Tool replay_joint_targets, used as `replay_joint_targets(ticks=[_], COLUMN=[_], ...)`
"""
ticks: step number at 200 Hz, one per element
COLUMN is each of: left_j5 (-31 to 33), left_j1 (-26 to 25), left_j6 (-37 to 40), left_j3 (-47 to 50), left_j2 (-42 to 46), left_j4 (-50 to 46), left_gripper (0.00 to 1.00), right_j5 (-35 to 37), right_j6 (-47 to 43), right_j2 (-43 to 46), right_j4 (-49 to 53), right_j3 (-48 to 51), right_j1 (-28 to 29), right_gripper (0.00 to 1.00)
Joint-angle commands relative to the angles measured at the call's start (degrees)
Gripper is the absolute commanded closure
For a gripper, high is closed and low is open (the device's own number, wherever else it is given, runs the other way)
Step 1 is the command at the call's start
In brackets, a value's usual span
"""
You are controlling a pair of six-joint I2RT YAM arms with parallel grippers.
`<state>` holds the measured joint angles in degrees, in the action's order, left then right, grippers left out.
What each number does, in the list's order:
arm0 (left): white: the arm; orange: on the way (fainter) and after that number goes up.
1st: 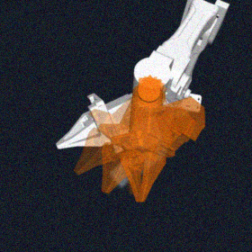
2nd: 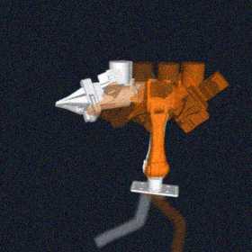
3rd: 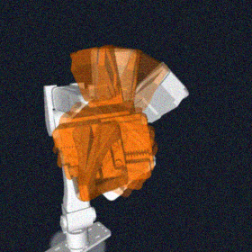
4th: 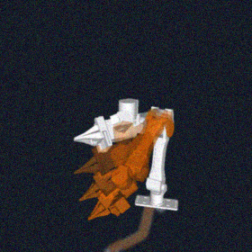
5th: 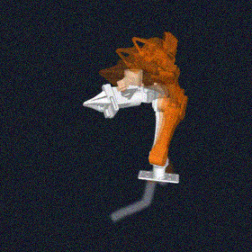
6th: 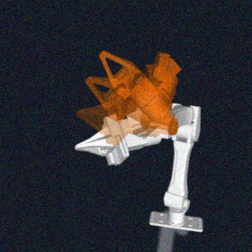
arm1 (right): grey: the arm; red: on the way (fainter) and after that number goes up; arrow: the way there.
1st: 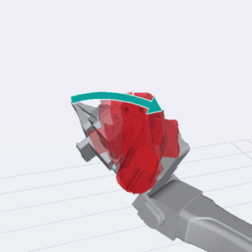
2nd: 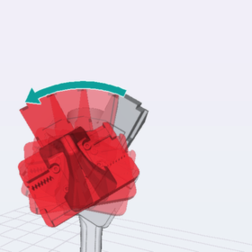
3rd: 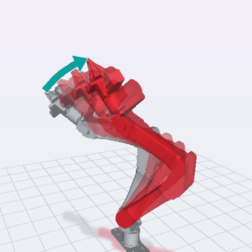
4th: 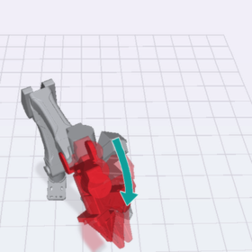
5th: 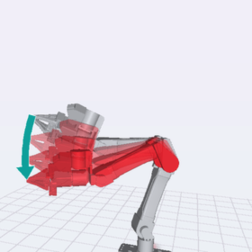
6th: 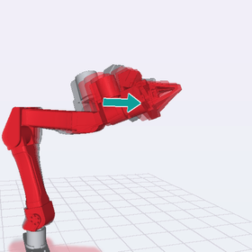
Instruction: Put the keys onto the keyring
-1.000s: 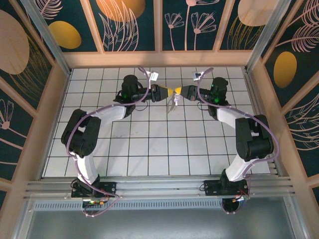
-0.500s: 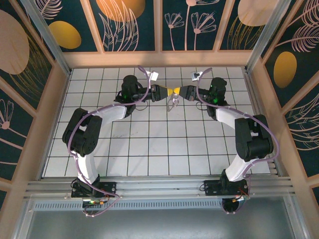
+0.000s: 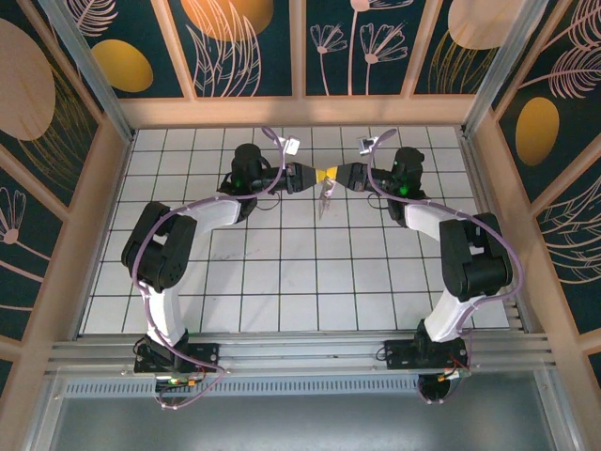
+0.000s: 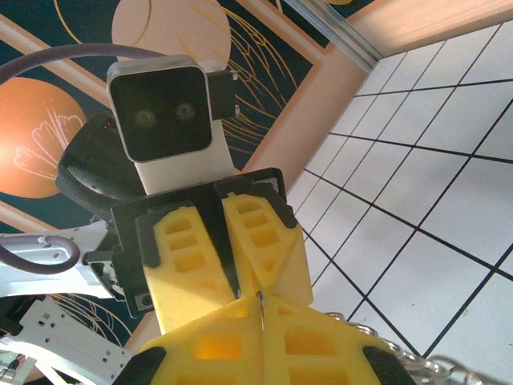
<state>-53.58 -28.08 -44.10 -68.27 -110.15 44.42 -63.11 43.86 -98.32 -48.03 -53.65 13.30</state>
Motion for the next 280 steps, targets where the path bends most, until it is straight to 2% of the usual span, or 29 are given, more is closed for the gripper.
replay_joint_targets(ticks=[1, 50, 85, 95, 108, 131, 211, 280], left_j5=[-2.84, -2.27, -1.39, -0.81, 0.02, 1.77, 2.43, 1.73], left_j1=[-1.02, -1.10, -1.19, -1.19, -1.19, -1.19, -1.19, -1.28], left_j6=[0.15, -0.12, -1.16, -1.68, -2.45, -2.94, -6.49, -7.40], left_j3=[-2.00, -1.78, -0.93, -0.52, 0.25, 1.57, 5.55, 5.52], left_j2=[-0.28, -0.41, 0.02, 0.30, 0.71, 1.93, 4.40, 4.65], left_j4=[3.49, 3.56, 5.34, 6.07, 7.25, 7.96, 14.00, 15.40], left_gripper=[0.89, 1.00, 1.00, 1.00, 1.00, 1.00, 1.00, 1.00], right_j5=[0.36, 0.36, 0.23, 0.51, 1.01, 1.37, 3.72, 5.43], right_j6=[0.06, -0.19, -0.26, -0.47, -0.22, 0.46, -0.87, -0.17], right_j2=[-0.85, -0.82, -0.64, -0.11, 0.97, 3.56, 9.82, 9.79], right_j4=[-2.95, -2.77, -2.40, -1.99, -2.35, -3.62, -5.89, -8.83], right_j3=[-2.07, -1.75, -1.73, -1.51, -0.47, 2.25, 11.07, 12.35], right_j1=[0.49, 0.42, 0.30, -0.11, -0.92, -2.82, -4.05, -0.81], right_gripper=[1.00, 1.00, 1.00, 0.86, 0.73, 0.63, 0.58, 0.56])
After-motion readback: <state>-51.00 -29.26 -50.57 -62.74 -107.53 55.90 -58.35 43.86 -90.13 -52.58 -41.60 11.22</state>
